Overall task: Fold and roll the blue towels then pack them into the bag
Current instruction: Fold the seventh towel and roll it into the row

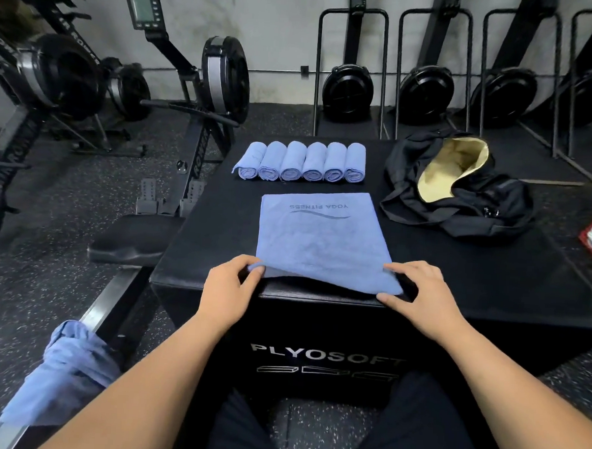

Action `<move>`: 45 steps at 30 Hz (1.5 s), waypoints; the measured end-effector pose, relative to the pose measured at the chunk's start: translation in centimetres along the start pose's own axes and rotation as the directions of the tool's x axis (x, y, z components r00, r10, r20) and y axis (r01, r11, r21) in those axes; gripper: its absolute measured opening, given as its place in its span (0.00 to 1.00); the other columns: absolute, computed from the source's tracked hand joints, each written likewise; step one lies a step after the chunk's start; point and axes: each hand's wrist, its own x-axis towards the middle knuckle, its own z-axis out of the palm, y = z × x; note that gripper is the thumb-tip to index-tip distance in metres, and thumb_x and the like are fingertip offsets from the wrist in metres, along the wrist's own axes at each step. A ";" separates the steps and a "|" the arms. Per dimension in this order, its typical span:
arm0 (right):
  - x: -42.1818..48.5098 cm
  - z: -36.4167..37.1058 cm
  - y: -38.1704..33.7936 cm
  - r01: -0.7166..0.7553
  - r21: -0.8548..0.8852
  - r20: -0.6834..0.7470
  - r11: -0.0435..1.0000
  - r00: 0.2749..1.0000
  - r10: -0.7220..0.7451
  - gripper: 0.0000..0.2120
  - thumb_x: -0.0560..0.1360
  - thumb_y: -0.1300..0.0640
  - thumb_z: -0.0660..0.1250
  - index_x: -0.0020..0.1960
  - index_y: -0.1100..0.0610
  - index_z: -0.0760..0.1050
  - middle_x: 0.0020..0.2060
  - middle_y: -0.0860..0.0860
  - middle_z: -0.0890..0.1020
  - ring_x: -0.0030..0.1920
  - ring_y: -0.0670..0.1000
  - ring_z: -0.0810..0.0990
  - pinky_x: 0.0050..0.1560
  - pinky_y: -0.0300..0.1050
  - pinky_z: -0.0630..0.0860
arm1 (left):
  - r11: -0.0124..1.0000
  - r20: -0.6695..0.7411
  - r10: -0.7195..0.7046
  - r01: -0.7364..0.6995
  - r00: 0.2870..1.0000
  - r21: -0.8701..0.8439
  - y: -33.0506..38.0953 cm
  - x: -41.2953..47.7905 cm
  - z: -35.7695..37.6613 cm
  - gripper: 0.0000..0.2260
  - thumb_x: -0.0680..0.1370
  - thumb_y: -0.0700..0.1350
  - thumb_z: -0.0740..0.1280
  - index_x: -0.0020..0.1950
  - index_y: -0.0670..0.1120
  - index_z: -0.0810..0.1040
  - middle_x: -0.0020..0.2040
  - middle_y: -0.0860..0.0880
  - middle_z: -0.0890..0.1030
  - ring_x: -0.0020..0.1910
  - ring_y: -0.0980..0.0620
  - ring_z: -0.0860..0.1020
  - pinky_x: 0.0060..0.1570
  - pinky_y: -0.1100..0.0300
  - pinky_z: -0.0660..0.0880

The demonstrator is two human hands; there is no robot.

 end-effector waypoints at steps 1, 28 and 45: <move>-0.1 -0.1 -0.1 -0.005 0.006 -0.014 1.000 1.000 0.005 0.27 0.70 0.44 0.81 0.67 0.40 0.79 0.55 0.39 0.77 0.62 0.47 0.70 0.63 0.43 0.68 | 0.998 -0.010 -0.049 0.049 0.999 -0.047 0.0 0.3 0.0 0.04 0.82 0.50 0.69 0.51 0.57 0.83 0.41 0.58 0.84 0.38 0.55 0.80 0.46 0.56 0.78; 0.8 -0.5 -1.1 -0.213 0.375 -0.020 0.902 0.971 0.238 0.18 0.76 0.56 0.76 0.57 0.34 0.83 0.54 0.43 0.83 0.57 0.40 0.79 0.60 0.41 0.72 | 0.936 0.050 -0.189 0.195 0.981 -0.293 0.1 2.3 0.0 0.03 0.82 0.49 0.73 0.55 0.53 0.83 0.38 0.49 0.84 0.43 0.58 0.80 0.56 0.60 0.73; 0.0 -1.5 -2.4 -0.211 0.455 -0.113 0.865 0.950 0.291 0.04 0.77 0.56 0.77 0.48 0.51 0.83 0.45 0.44 0.88 0.47 0.36 0.82 0.48 0.25 0.70 | 0.950 0.041 -0.187 0.191 0.982 -0.249 0.0 0.3 -0.2 0.05 0.82 0.49 0.72 0.48 0.52 0.78 0.42 0.53 0.81 0.42 0.55 0.79 0.51 0.58 0.74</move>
